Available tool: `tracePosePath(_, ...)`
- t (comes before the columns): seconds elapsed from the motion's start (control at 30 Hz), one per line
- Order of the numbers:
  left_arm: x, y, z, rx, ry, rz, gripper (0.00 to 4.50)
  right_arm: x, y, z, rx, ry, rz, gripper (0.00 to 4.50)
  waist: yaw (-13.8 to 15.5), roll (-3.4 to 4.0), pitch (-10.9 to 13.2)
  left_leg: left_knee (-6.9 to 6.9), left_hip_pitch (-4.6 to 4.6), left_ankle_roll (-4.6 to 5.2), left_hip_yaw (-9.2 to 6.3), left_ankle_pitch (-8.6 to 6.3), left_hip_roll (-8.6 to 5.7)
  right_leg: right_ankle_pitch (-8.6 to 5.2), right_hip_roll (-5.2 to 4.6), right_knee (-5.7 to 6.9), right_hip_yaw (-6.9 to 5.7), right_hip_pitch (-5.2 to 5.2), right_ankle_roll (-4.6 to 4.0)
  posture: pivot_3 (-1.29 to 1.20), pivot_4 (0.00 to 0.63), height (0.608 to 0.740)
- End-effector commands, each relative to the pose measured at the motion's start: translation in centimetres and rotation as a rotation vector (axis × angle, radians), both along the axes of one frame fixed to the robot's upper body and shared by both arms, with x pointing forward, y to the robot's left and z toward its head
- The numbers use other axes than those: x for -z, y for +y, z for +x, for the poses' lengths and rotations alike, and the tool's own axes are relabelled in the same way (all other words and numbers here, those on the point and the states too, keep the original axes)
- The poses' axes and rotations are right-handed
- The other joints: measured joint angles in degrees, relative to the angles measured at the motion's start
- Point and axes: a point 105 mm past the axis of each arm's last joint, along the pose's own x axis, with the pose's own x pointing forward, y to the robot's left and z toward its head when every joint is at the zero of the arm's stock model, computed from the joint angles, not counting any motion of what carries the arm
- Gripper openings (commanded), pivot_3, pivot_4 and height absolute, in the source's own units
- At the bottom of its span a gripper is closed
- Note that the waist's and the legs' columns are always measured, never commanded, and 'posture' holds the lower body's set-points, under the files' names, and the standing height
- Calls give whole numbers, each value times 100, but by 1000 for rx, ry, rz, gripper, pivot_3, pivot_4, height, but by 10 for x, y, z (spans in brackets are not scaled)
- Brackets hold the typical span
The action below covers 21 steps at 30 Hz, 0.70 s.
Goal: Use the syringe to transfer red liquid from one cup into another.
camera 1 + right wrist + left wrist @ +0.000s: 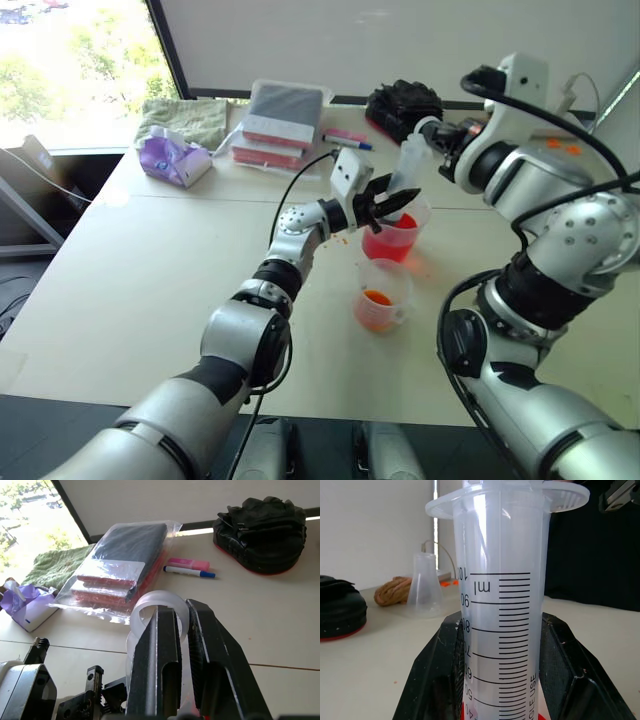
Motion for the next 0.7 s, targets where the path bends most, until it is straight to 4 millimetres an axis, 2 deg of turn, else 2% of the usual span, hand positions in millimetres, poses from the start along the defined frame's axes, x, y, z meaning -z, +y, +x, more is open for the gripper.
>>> tracePosePath(0.03, 18, -16, -15, 78, 12, 61, 1436, -49, 1, -13, -17, -202, 14, 61, -2, 0, 0, 0, 0, 0, 0, 0, 0, 0, -2, 0, 0, 0, 0, 0, 150, 740)
tracePosePath(0.7, 23, -17, -16, 76, 25, 63, 1436, -51, -5, -11, -11, -202, 5, 61, -7, 0, 0, -3, 0, 0, -1, 0, 1, 0, -8, -4, 0, -1, 0, 0, 150, 740)
